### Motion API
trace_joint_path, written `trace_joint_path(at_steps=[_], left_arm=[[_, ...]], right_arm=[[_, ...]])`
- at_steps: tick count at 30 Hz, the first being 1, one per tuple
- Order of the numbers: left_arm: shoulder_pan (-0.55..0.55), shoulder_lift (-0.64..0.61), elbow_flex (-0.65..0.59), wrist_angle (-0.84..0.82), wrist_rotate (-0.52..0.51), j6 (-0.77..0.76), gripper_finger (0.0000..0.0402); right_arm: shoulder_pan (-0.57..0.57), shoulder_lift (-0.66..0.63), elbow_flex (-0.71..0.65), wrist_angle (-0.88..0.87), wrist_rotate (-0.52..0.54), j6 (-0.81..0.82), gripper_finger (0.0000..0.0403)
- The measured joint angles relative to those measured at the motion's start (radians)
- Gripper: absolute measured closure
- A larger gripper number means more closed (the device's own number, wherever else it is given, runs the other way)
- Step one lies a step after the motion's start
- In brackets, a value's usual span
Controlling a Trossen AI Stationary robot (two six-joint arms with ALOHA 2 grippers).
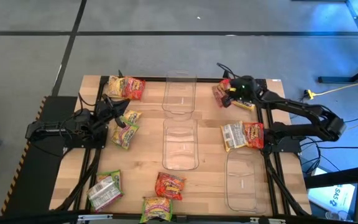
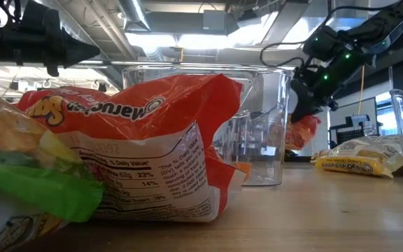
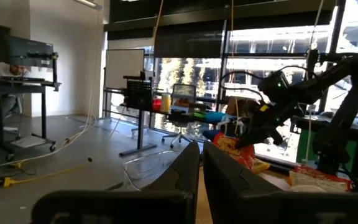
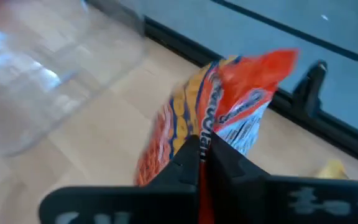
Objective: Sort Maruchan noodles
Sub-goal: Put the orange noodle pack into the top transparent bin
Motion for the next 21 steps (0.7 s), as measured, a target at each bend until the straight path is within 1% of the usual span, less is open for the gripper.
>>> trace_joint_path(at_steps=[5, 7, 10, 13, 16, 18, 21], left_arm=[[0.0, 0.0, 0.0, 0.0, 0.022, 0.0, 0.0386], [0.0, 0.0, 0.0, 0.0, 0.027, 0.0, 0.0385], [0.0, 0.0, 0.0, 0.0, 0.027, 0.0, 0.0386], [0.0, 0.0, 0.0, 0.0, 0.027, 0.0, 0.0386], [0.0, 0.0, 0.0, -0.001, 0.024, 0.0, 0.0386], [0.0, 0.0, 0.0, -0.001, 0.024, 0.001, 0.0386], [0.0, 0.0, 0.0, -0.002, 0.024, 0.008, 0.0385]], right_arm=[[0.007, 0.001, 0.0, -0.004, -0.105, -0.071, 0.0403], [0.014, 0.012, 0.0, -0.011, -0.129, -0.078, 0.0403], [0.014, 0.013, 0.0, -0.007, -0.12, -0.073, 0.04], [0.012, 0.013, 0.003, -0.013, -0.059, -0.066, 0.0386], [-0.004, 0.013, 0.033, -0.043, 0.005, -0.025, 0.0352], [-0.027, 0.017, 0.048, -0.047, 0.003, -0.01, 0.0316], [-0.068, 0.051, 0.073, -0.064, -0.022, 0.009, 0.0248]])
